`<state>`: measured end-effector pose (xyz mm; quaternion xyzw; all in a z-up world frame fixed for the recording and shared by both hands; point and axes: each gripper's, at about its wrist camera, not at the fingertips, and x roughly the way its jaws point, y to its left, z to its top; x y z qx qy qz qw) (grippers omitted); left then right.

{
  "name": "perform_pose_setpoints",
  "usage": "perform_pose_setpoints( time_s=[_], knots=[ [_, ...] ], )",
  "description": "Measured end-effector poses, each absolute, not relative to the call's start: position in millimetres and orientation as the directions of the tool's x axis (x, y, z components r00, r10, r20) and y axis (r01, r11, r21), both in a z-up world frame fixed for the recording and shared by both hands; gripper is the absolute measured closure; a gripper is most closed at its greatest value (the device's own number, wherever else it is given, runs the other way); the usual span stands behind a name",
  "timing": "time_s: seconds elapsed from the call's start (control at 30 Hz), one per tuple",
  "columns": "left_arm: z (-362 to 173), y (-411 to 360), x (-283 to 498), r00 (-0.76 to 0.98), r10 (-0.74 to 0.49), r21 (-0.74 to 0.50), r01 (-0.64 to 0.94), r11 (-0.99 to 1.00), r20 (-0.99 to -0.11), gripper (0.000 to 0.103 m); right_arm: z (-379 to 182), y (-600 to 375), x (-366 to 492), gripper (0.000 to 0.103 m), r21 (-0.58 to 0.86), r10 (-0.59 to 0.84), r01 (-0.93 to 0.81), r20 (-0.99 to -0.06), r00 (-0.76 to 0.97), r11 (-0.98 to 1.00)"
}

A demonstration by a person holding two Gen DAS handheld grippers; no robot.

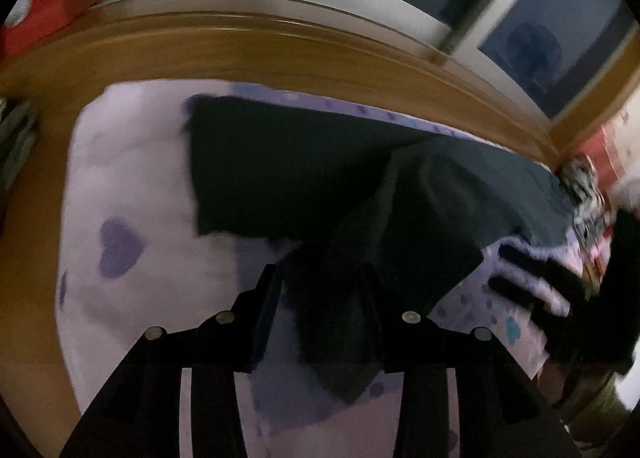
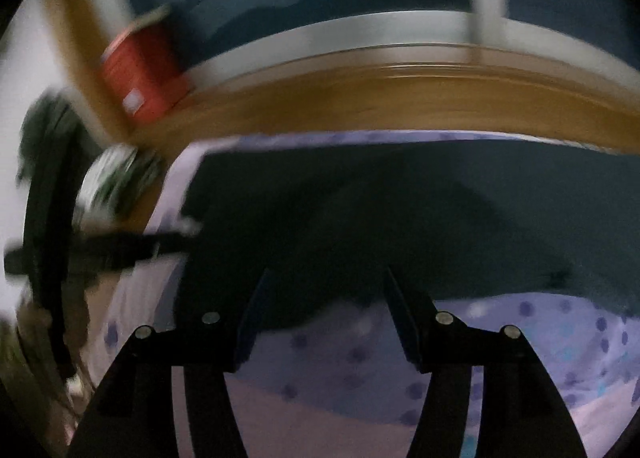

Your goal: Fold clothes

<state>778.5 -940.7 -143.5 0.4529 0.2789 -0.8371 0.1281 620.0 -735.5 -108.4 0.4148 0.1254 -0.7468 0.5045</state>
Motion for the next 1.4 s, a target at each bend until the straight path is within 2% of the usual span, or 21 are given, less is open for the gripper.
perform_pose_setpoints(
  time_s=[0.13, 0.27, 0.43, 0.73, 0.9, 1.03, 1.17, 1.33, 1.4],
  knots=[
    [-145.0, -944.6, 802.2, -0.563, 0.059, -0.415, 0.53, -0.739, -0.825, 0.063, -117.7, -748.1, 661.5, 0.044, 0.199, -0.654, 0.925, -0.754, -0.067, -0.325],
    [-147.5, -948.4, 814.0, -0.55, 0.054, -0.407, 0.544, -0.734, -0.833, 0.063, -128.9, -765.4, 689.3, 0.044, 0.208, -0.666, 0.947, -0.746, -0.007, -0.243],
    [-156.7, -957.1, 801.9, -0.542, 0.126, -0.413, 0.45, -0.792, -0.831, 0.063, -131.4, -780.1, 710.6, 0.044, 0.19, -0.663, 0.956, -0.749, -0.007, -0.225],
    [-173.3, -968.9, 766.4, -0.503, 0.274, -0.401, 0.163, -0.901, -0.82, 0.063, -158.2, -816.3, 739.7, 0.044, 0.012, -0.537, 0.916, -0.814, -0.224, -0.401],
    [-176.4, -970.8, 757.4, -0.488, 0.361, -0.423, 0.019, -0.906, -0.795, 0.056, -159.6, -818.6, 747.1, 0.044, -0.015, -0.492, 0.856, -0.814, -0.31, -0.516],
    [-177.1, -968.0, 753.7, -0.478, 0.407, -0.445, -0.038, -0.895, -0.778, 0.055, -160.8, -817.2, 749.0, 0.044, -0.011, -0.473, 0.817, -0.811, -0.345, -0.577],
    [-177.5, -959.6, 752.5, -0.491, 0.438, -0.462, -0.077, -0.883, -0.753, 0.046, -162.4, -816.9, 749.5, 0.045, -0.015, -0.475, 0.806, -0.801, -0.364, -0.592],
    [-175.1, -950.5, 749.1, -0.497, 0.43, -0.453, -0.082, -0.888, -0.753, 0.046, -163.5, -813.9, 745.6, 0.054, -0.01, -0.476, 0.788, -0.792, -0.382, -0.616],
    [-175.2, -951.9, 748.8, -0.492, 0.461, -0.494, -0.071, -0.867, -0.738, 0.046, -165.0, -812.3, 745.1, 0.058, -0.005, -0.478, 0.784, -0.79, -0.384, -0.621]
  ],
)
